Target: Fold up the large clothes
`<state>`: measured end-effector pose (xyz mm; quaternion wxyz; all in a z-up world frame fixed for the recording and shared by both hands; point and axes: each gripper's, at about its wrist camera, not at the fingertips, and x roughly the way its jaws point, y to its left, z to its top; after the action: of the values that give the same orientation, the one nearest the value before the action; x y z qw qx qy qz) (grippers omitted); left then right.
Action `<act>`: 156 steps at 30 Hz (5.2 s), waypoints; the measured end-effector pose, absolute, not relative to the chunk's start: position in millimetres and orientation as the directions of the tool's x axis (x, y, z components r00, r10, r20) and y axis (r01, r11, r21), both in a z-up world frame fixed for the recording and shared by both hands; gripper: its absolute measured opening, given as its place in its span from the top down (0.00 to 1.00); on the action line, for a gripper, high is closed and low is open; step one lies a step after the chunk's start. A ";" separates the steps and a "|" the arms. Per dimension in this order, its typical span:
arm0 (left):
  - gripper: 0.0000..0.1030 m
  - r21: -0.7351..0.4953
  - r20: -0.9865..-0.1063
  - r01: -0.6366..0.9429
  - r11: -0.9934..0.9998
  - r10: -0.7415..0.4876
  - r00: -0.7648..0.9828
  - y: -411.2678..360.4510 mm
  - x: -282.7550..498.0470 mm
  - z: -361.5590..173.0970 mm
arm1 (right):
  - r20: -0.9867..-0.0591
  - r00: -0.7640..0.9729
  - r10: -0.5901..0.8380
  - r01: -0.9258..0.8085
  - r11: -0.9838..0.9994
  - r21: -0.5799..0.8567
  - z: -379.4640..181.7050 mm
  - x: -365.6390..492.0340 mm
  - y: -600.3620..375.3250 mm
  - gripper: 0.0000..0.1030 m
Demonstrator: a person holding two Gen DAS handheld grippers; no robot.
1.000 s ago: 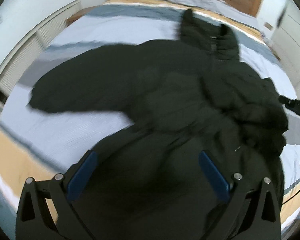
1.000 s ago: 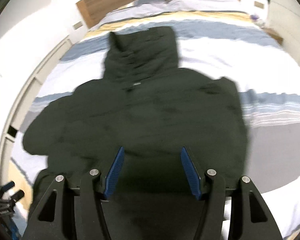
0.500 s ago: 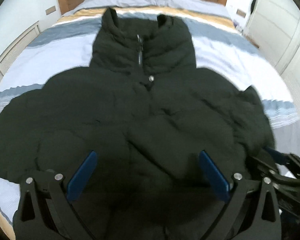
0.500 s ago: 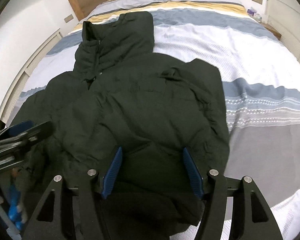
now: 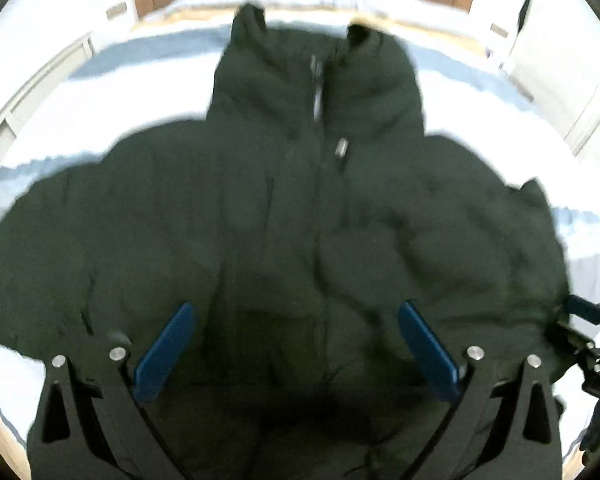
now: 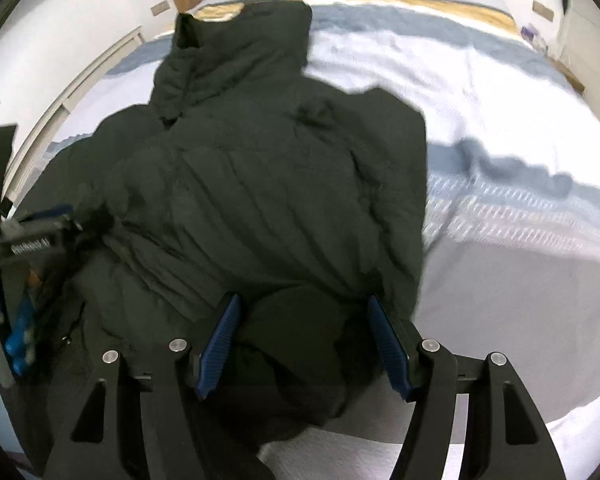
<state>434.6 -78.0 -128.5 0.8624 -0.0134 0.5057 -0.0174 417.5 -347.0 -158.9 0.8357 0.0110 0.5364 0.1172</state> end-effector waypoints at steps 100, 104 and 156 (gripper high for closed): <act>0.00 -0.124 -0.917 -0.547 0.828 0.116 0.382 392.6 307.1 -144.9 | -0.950 0.282 -0.133 0.289 0.956 -0.048 -68.1 237.6 -234.2 0.22; 0.00 -0.151 -0.920 -0.553 0.819 0.089 0.383 399.8 316.6 -151.7 | -0.951 0.275 -0.142 0.296 0.953 -0.057 -67.7 233.8 -237.0 0.22; 0.92 -0.762 -0.610 -0.402 0.507 -0.353 0.710 392.9 355.4 -98.1 | -0.940 0.312 -0.142 0.381 0.925 -0.013 -68.3 179.1 -314.2 0.22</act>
<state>355.4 392.9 -98.1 0.7803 -0.4961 0.3805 0.0159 179.1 -314.2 -68.3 0.8029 0.1060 0.5637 -0.1626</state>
